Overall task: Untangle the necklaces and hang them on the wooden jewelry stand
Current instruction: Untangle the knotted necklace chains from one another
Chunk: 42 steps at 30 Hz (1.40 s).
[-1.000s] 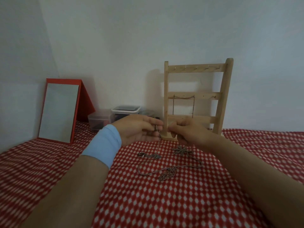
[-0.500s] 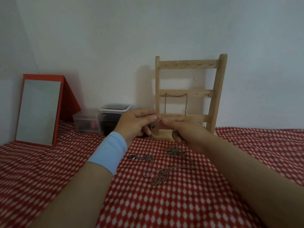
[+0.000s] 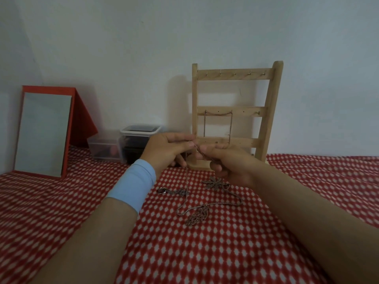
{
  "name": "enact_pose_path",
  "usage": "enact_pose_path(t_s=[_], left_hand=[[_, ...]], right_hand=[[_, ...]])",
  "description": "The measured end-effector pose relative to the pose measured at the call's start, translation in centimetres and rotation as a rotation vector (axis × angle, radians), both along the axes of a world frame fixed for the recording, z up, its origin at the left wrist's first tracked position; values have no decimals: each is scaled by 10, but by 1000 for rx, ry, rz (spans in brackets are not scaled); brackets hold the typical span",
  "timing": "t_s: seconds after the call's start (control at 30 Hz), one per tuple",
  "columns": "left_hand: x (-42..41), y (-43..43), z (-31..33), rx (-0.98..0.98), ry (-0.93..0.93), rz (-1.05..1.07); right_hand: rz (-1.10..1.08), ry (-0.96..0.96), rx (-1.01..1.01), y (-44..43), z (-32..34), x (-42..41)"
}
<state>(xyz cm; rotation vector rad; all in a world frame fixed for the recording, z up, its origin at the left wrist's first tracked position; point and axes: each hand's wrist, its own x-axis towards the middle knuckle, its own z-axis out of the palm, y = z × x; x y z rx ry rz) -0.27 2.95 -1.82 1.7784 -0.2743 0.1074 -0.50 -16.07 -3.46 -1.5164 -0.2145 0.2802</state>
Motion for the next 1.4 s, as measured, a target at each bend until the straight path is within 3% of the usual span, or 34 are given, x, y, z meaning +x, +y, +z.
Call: enact_pose_path(t_s=[0.07,0.17,0.23,0.43,0.6,0.87,1.1,1.4], left_hand=[[-1,6,4,128,-19,17],[-1,11,12,592,-109,-22],[-1,6,14,701,-99,-67],[-3,-2,-6,236,143,-314],[2,4,-6,405,70,-145],[2,-4,-11,283,112,-155],[-1,-4,-14,289,-123,-73],[-4,-5,-13,277,-168,-20]], right_hand=[[4,-16,-36,-3,1,0],[-39,-63,-121,-5,2,1],[-58,-100,-171,-4,2,1],[-103,-121,-235,-4,3,-2],[-97,-94,-296,-3,3,-2],[-153,-86,-248,-4,1,1],[-146,9,-161,-7,4,3],[-157,36,-136,-6,6,5]])
